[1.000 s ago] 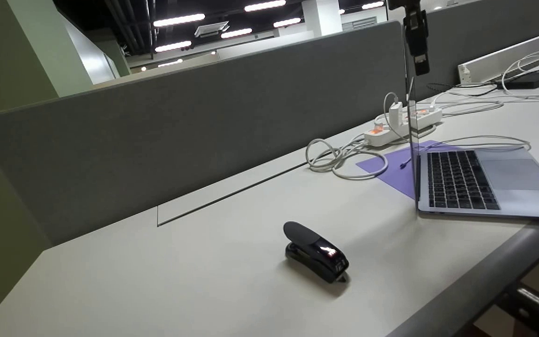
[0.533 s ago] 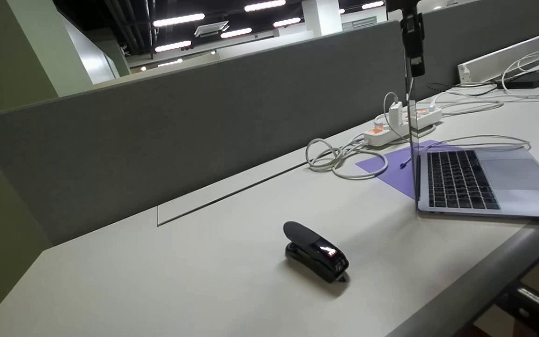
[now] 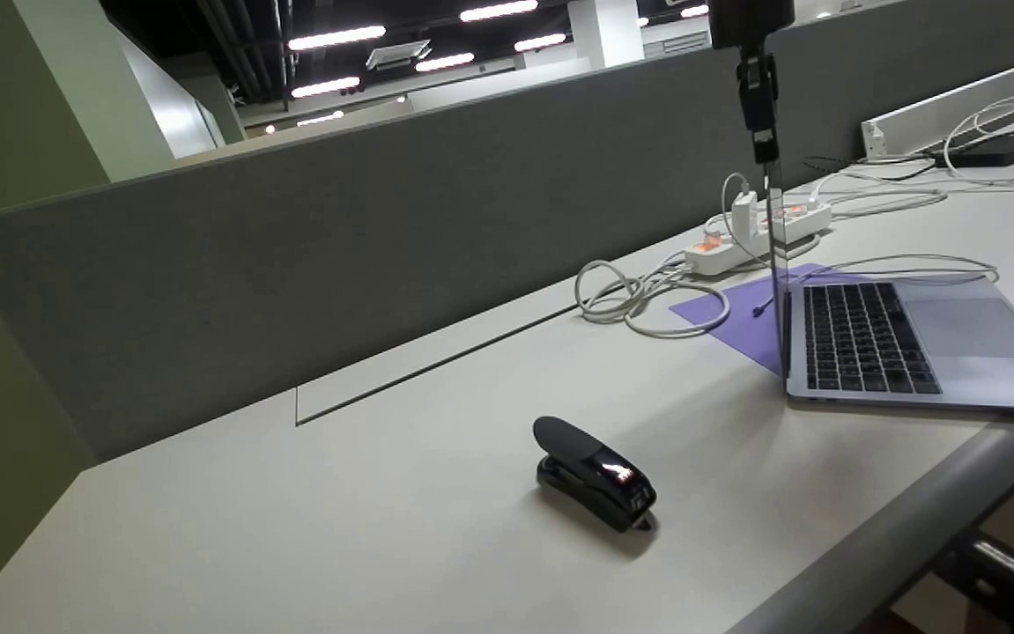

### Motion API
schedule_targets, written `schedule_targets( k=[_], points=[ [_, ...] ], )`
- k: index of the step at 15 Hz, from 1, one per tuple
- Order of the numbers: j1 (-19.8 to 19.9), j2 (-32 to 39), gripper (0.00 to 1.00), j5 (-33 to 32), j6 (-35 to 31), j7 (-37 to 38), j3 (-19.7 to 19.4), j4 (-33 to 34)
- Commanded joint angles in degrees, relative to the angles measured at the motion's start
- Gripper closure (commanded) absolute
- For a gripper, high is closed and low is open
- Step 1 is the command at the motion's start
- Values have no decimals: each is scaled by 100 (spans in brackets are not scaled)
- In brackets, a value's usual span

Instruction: Close the laptop

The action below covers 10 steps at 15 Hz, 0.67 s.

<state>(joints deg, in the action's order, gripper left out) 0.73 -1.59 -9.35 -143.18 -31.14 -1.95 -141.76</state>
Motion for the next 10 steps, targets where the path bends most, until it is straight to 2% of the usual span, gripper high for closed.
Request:
schedule_targets(
  k=[1,10],
  points=[
    [3,23,100,281,102,-243,-2,14],
    [8,-37,100,486,-46,-571,-2,-74]
  ],
)
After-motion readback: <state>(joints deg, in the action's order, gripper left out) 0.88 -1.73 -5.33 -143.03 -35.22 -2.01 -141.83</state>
